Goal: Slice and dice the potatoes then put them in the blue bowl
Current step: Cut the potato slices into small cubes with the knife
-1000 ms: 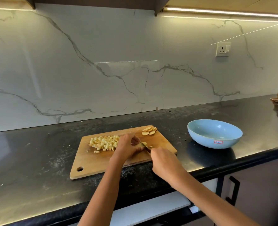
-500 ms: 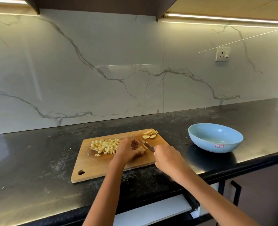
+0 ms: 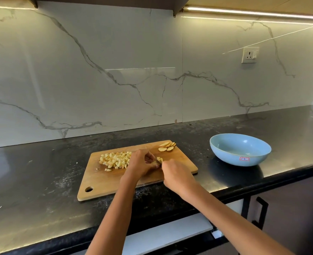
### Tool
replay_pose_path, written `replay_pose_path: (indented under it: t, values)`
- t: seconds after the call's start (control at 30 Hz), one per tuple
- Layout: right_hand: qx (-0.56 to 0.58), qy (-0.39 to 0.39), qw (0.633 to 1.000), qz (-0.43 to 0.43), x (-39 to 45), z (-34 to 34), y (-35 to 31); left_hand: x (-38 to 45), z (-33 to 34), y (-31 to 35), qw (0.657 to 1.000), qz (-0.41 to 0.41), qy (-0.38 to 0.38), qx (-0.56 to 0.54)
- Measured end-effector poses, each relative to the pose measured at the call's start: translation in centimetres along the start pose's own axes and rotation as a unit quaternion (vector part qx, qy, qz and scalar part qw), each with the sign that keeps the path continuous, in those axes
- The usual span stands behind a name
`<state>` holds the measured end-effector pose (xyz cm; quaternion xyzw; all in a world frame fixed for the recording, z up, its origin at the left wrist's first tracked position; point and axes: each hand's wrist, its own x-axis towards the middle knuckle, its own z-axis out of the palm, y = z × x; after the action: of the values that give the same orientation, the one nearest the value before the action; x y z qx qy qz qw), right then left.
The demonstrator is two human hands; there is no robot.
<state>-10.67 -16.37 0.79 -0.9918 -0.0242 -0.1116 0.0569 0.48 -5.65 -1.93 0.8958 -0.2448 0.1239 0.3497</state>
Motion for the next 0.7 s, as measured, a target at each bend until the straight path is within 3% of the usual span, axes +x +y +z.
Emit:
replay_pose_path:
  t: [0.3, 0.53, 0.7]
  values:
    - [-0.019, 0.015, 1.0, -0.008, -1.5, 1.0, 0.9, 0.0, -0.2, 0.0, 1.0, -0.011, 0.0, 0.002]
    - [0.033, 0.006, 0.998, 0.054, 0.4, 0.9, 1.9, -0.2, -0.3, 0.1, 1.0, -0.009, -0.006, 0.002]
    - [0.052, 0.01, 0.998, 0.041, 0.3, 0.1, 2.3, 0.0, -0.5, -0.5, 1.0, -0.011, 0.0, -0.013]
